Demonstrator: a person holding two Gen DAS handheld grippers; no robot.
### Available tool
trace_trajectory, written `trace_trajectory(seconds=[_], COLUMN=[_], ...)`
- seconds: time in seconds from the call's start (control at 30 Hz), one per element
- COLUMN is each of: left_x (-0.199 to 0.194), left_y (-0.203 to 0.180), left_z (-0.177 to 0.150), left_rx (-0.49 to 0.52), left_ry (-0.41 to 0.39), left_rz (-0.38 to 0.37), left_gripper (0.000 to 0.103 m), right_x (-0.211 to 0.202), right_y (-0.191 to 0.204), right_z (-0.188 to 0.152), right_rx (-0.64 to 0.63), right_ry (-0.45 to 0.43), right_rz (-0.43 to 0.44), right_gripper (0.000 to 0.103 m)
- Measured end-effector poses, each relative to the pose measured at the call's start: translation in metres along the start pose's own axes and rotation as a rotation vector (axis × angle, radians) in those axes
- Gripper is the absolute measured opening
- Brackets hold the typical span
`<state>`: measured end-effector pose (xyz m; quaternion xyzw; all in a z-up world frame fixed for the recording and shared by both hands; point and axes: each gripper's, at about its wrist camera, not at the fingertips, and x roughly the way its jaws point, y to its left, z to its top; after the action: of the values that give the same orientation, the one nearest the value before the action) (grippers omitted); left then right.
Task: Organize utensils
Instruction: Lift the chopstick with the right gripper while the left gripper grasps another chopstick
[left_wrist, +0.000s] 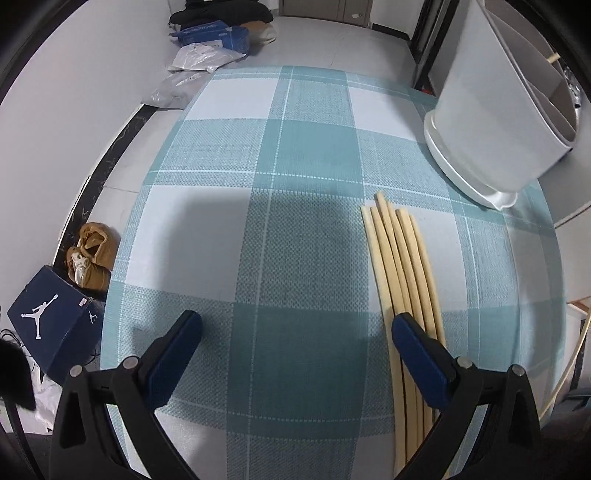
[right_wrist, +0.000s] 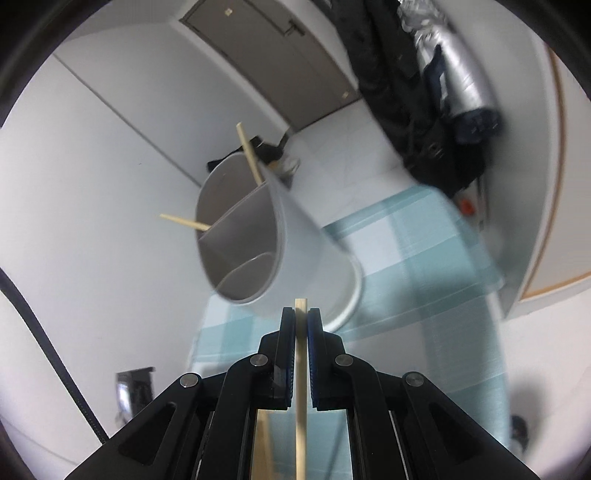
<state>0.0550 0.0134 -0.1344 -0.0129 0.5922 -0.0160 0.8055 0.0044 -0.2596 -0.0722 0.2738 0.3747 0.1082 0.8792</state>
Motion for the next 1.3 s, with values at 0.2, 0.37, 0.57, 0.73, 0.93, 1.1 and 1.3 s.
trace_trajectory(seconds=[0.2,0.37,0.57,0.73,0.93,1.1,1.3], left_x=[0.005,0.006,0.005,0.004,0.004,0.003,-0.032], left_y=[-0.010,-0.011,-0.017,-0.023,-0.038,-0.032,-0.023], left_z=[0.003,0.007,0.014,0.021,0.024,0.021,0.021], left_rx=[0.011,0.005,0.013,-0.013,0.011,-0.034,-0.069], left_ry=[0.009,-0.002,-0.050,-0.081,-0.076,-0.084,-0.190], left_rz=[0.047,0.043,0.079,0.043,0.024,-0.013,-0.076], left_gripper=[0.101,0.099,0.086,0.043,0.002,0.001,0.001], right_x=[0.006,0.004,0.002,-0.007,-0.016,-0.023,-0.035], right_y=[0.001,-0.003,-0.001,0.002,0.002,0.014,0.035], right_z=[-0.008,-0.007,-0.006,-0.006,-0.007,-0.011,-0.019], right_rx=[-0.039,-0.031,-0.062,-0.094,-0.115,-0.169,-0.263], right_ry=[-0.033,-0.020,-0.047,-0.092,-0.133,-0.159,-0.213], right_rz=[-0.081,-0.068,-0.054,-0.052,-0.046,-0.036,-0.057], right_gripper=[0.006,0.006,0.006,0.006,0.006,0.006,0.006])
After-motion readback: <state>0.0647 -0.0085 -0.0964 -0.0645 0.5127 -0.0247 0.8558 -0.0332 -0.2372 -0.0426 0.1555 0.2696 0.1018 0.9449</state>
